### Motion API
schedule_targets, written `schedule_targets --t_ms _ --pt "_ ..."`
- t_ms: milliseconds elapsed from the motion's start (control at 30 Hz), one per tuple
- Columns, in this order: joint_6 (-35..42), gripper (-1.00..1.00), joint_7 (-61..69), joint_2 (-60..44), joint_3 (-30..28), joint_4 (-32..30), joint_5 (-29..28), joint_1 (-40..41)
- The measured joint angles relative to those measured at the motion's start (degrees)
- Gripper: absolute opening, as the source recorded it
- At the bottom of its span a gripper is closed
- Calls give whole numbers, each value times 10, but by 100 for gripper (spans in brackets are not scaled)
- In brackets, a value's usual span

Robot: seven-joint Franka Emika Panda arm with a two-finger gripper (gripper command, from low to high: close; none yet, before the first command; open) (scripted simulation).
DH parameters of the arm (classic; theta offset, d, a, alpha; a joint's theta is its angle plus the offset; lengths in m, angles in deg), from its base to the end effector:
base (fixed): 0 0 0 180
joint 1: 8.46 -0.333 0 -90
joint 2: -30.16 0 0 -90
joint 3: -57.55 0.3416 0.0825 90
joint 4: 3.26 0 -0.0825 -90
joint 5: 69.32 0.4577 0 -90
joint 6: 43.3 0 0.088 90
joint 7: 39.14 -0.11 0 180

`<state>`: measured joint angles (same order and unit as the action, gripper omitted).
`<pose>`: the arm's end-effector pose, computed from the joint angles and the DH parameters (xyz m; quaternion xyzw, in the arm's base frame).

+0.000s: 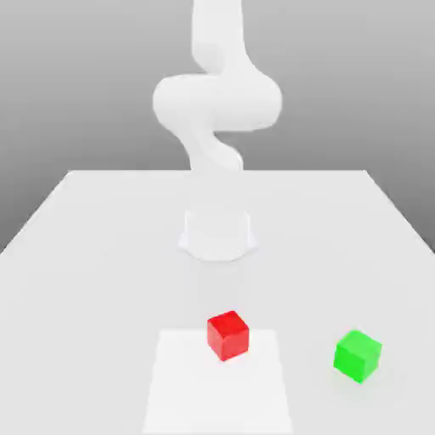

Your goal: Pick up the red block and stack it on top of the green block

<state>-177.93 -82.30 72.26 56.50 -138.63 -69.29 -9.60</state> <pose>0.4326 -0.0015 0.6736 -0.8702 0.3435 -0.3257 0.1365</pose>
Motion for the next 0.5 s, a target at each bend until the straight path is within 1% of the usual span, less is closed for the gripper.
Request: schedule_targets --t_ms 200,500 --pt "-82 0 77 -109 -24 -100 1 -29" --pt "-212 0 197 -286 -46 -259 -5 -64"
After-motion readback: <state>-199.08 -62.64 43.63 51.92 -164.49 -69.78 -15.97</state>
